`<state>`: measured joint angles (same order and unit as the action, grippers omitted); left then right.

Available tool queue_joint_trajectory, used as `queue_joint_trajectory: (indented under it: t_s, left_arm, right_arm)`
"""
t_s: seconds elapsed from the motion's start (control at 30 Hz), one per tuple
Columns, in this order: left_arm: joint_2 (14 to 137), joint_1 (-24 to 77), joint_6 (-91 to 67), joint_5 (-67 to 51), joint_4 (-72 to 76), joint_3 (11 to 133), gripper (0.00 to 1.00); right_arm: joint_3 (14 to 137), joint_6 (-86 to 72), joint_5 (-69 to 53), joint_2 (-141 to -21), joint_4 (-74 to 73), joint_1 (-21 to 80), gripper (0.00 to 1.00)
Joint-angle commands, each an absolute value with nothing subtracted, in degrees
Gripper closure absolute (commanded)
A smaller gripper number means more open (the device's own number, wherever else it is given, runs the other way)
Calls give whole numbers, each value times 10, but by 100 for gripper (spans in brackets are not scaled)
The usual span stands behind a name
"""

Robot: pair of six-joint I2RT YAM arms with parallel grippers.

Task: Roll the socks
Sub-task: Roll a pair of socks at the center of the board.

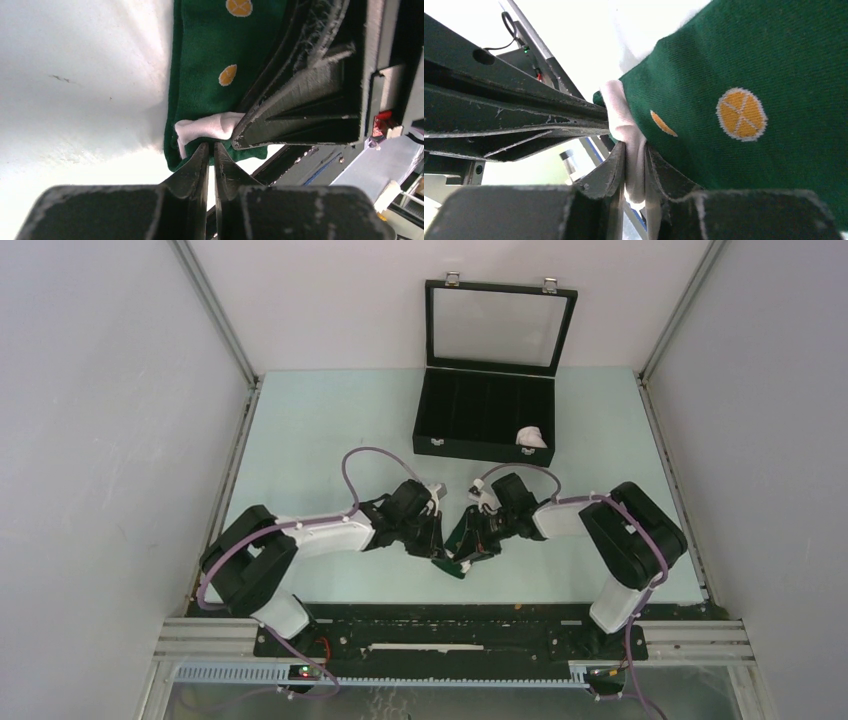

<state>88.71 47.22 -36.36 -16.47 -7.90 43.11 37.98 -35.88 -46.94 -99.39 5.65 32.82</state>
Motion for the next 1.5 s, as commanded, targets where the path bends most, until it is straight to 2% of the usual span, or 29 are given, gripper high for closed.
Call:
queue_joint_trajectory:
  t_s: [0.0,0.1,0.17,0.3,0.47,0.67,0.83,1.17,1.47]
  left_arm:
    - [914,468,-372,-120,-99,449,88]
    - [926,468,-371,-126,-98,452,87]
    - [934,468,-370,-130,-97,452,87]
    - [942,468,-370,-134,-95,455,88]
    - [947,468,-373,-132,-95,456,88]
    - [953,468,-380,-124,-97,453,88]
    - [966,464,-380,-132,-97,454,87]
    - [974,462,-371,-147,-91,443,88]
    - [977,460,-368,-154,-82,434,89]
  right_arm:
    - [404,-313,-393,-946,34,336,75]
    - [404,-289,-361,-899,20,336,68]
    - [404,-268,-340,-870,11,336,59]
    - [404,-229,-305,-809,3,339,51]
    - [399,-116,-243,-728,-37,380,49]
    - [334,21,-157,-633,37,461,49]
    - [324,90,-43,-629,43,539,50]
    - [323,168,40,-675,5,643,49]
    - [325,178,104,-741,20,669,45]
